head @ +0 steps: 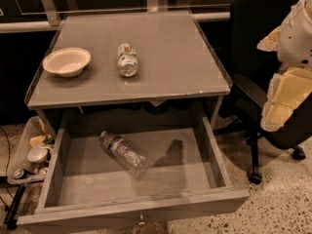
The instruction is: Pick water bottle from top drawer and place on counter
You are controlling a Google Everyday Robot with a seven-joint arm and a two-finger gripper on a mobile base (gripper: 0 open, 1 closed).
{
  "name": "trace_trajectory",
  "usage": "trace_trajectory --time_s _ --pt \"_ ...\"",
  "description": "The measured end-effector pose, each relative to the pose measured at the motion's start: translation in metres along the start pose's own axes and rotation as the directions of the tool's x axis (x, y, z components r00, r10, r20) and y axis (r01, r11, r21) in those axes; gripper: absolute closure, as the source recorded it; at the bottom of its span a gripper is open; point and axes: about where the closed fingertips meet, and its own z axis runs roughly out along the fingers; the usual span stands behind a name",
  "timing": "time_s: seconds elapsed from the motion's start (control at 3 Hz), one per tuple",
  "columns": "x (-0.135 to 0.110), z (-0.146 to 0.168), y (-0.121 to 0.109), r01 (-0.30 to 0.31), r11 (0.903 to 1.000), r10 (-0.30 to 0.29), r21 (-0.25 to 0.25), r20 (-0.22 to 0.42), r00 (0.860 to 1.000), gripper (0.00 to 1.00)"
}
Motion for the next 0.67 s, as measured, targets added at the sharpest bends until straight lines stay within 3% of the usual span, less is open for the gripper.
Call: trace_trajectory --time_s 0.67 --pt "-0.0022 0.0011 -0.0031 -0.006 0.9996 0.006 0.027 -0.014 1.000 0.00"
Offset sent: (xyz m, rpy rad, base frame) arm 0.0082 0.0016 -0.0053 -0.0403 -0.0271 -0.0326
